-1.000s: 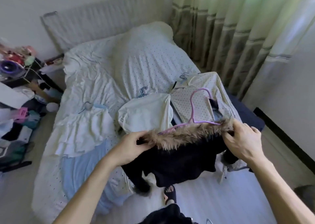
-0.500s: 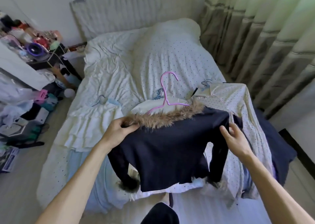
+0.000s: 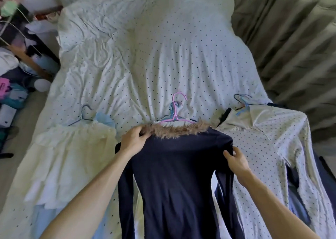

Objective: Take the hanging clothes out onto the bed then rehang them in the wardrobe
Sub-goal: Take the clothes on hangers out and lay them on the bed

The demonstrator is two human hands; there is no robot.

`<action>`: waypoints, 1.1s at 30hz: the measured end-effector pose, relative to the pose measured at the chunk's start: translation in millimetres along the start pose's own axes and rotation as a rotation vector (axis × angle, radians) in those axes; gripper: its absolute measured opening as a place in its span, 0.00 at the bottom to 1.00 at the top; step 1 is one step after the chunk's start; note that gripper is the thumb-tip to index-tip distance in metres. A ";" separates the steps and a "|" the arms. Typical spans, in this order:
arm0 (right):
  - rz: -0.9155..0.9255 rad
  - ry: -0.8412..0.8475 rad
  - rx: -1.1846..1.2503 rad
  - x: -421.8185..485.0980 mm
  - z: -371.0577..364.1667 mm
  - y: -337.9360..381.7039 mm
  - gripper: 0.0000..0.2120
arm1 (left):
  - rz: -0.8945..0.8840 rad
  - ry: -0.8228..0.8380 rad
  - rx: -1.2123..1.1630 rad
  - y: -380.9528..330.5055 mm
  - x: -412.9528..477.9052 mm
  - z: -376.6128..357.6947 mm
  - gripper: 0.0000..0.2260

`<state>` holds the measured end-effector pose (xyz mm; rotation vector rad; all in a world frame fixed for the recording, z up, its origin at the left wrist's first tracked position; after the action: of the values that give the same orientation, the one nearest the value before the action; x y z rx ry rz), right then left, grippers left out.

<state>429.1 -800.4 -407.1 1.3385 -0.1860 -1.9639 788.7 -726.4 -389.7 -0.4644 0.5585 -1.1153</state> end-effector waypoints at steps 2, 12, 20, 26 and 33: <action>-0.050 -0.004 -0.007 31.7 -15.9 19.1 0.18 | 0.010 -0.001 0.054 13.1 42.5 -15.8 0.15; -0.205 0.107 -0.047 123.6 -73.4 29.8 0.28 | 0.107 0.066 0.126 88.9 149.1 -97.8 0.16; -0.163 0.089 -0.253 91.7 -75.4 -49.1 0.22 | 0.151 0.046 0.063 110.8 149.1 -129.2 0.21; -0.292 -0.043 -0.649 57.3 -52.6 -116.4 0.29 | 0.375 -0.229 0.077 111.3 -1.8 -160.4 0.22; -0.468 0.033 -0.772 23.6 -27.8 -177.3 0.35 | 0.743 0.232 0.069 140.5 -216.8 -170.7 0.28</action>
<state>361.5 -681.0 -525.1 0.9298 0.8888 -2.0437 708.2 -485.5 -566.9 -0.0421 0.8069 -0.4698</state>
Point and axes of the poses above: each hand's wrist, its own x-axis towards the middle knuckle, its own z-axis out of the back of the hand, y = z × x, the point moved 1 cm from there along x, towards the middle knuckle, and after that the axes turned 13 degrees about -z, right-handed, at the moved point
